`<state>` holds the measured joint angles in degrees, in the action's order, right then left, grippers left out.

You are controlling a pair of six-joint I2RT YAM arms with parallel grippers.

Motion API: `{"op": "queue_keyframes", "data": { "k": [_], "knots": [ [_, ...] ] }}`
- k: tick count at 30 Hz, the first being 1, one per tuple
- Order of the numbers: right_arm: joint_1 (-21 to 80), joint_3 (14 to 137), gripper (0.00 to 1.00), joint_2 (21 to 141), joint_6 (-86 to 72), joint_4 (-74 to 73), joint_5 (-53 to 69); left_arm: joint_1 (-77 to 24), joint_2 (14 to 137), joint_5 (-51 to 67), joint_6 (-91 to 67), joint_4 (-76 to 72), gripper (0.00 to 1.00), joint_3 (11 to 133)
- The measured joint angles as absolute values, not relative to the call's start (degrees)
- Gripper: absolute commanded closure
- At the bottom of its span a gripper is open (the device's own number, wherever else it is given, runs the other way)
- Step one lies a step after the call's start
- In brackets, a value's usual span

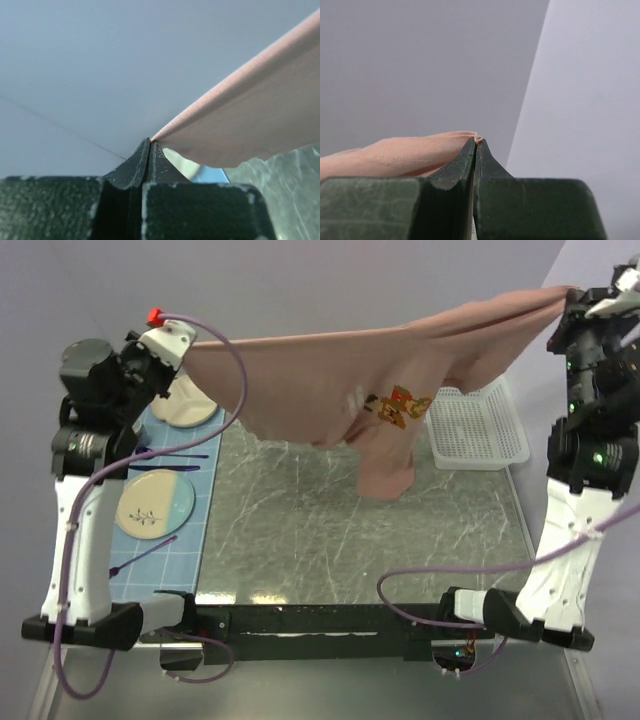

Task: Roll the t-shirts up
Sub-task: Flatten out the T-shirt at the center of the board.

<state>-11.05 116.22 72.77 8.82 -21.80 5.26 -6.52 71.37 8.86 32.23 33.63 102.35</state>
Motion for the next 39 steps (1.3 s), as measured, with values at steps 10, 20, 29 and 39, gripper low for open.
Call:
{"op": "queue_keyframes", "data": {
  "k": [10, 20, 29, 39],
  "knots": [
    [-11.18, 118.72, 1.00, 58.02, 14.96, -21.82, 1.76, -6.52, 58.19, 5.41, 33.65, 26.70, 0.99, 102.74],
    [-11.29, 132.60, 1.00, 54.37, 25.98, -12.21, -0.69, -6.55, 52.71, 4.38, 40.01, 18.63, 0.99, 110.65],
    [-11.27, 114.24, 1.00, 53.98, 32.60, -2.09, 4.36, -6.55, 54.02, 5.30, 47.07, 14.28, 0.99, 103.77],
    [-7.11, 67.44, 1.00, 58.35, 41.63, -6.13, 17.76, -6.28, 65.69, 9.02, 46.92, 15.66, 0.99, 67.44]
  ]
}}
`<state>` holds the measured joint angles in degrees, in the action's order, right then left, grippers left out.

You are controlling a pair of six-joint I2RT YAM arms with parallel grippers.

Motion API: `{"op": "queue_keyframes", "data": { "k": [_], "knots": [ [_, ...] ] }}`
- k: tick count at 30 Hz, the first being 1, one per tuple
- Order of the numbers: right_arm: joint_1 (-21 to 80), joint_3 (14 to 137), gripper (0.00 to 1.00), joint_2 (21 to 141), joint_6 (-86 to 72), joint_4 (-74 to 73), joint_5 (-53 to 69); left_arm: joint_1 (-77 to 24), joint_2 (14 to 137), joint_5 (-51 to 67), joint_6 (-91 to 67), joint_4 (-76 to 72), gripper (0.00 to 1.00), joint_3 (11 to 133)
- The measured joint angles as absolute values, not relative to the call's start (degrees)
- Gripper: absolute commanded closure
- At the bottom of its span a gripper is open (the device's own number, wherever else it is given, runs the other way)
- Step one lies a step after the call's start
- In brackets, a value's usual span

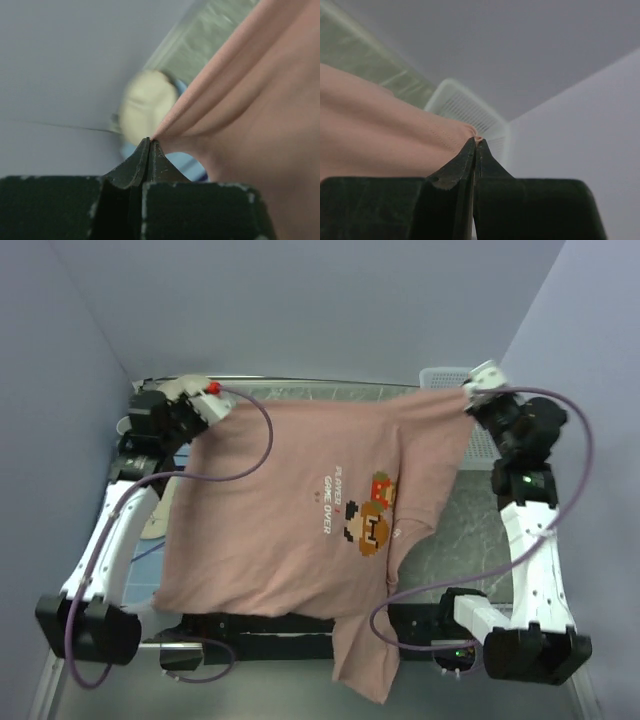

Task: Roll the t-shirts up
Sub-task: Flatten out the T-shirt at the center of the board.

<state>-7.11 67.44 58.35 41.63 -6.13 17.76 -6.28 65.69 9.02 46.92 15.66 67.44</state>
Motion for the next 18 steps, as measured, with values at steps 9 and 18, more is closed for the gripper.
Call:
{"op": "queue_keyframes", "data": {
  "k": [9, 18],
  "knots": [
    [5.34, 54.92, 1.00, 67.79, 52.60, -4.69, 18.46, -7.70, 81.41, 11.16, 47.46, 10.41, 0.99, 56.12],
    [5.58, 70.43, 1.00, 96.29, 50.33, 1.39, 5.43, -7.49, 103.85, 6.90, 46.57, 5.48, 0.99, 70.24]
  ]
}}
